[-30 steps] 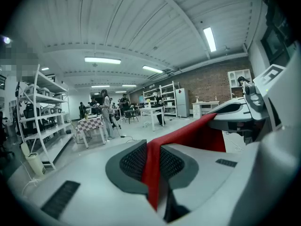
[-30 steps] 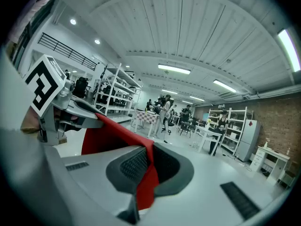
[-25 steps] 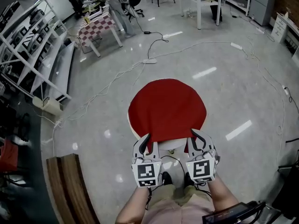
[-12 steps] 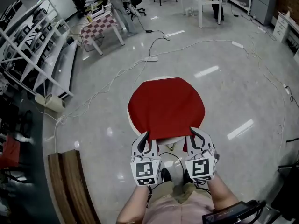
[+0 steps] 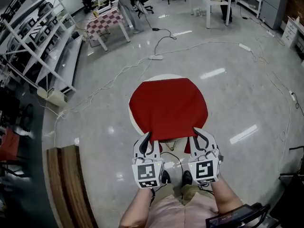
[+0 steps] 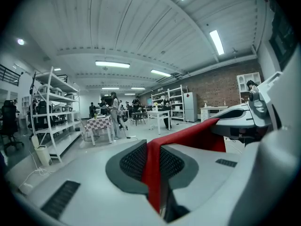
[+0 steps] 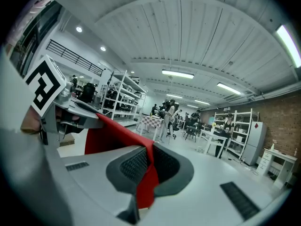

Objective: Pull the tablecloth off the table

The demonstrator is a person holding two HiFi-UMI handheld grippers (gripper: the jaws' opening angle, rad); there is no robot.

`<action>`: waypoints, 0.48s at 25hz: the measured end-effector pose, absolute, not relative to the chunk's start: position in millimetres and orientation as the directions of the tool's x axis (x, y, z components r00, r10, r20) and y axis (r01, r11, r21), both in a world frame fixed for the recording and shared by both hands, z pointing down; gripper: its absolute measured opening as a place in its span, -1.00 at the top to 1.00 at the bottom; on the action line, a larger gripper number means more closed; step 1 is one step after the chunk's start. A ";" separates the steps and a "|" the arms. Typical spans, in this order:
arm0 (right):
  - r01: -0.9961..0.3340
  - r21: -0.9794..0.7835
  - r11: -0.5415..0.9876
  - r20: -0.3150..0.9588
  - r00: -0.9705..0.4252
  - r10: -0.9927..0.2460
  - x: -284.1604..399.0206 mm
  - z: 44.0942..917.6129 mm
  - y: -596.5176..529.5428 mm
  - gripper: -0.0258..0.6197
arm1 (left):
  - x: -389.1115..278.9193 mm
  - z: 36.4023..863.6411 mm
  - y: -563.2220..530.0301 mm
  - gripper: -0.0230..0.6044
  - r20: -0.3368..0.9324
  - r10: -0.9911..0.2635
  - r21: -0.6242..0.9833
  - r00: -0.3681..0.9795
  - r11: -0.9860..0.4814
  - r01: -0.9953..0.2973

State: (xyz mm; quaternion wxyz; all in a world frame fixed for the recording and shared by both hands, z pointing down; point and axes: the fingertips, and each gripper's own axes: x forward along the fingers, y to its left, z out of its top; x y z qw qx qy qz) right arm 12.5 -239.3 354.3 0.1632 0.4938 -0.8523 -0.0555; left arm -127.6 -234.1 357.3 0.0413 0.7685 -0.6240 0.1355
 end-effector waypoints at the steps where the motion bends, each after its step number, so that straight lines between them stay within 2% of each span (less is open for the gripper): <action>1: -0.827 0.245 0.506 0.226 -0.459 -0.859 11.8 355.1 -237.9 0.83 | -128.1 356.4 -232.8 0.73 0.259 -0.948 -0.106 0.185 -0.218 -0.970; 12: -0.837 0.259 0.482 0.215 -0.436 -0.874 -4.4 348.6 -216.7 0.84 | -144.3 349.4 -211.9 0.73 0.253 -0.945 -0.094 0.206 -0.236 -0.967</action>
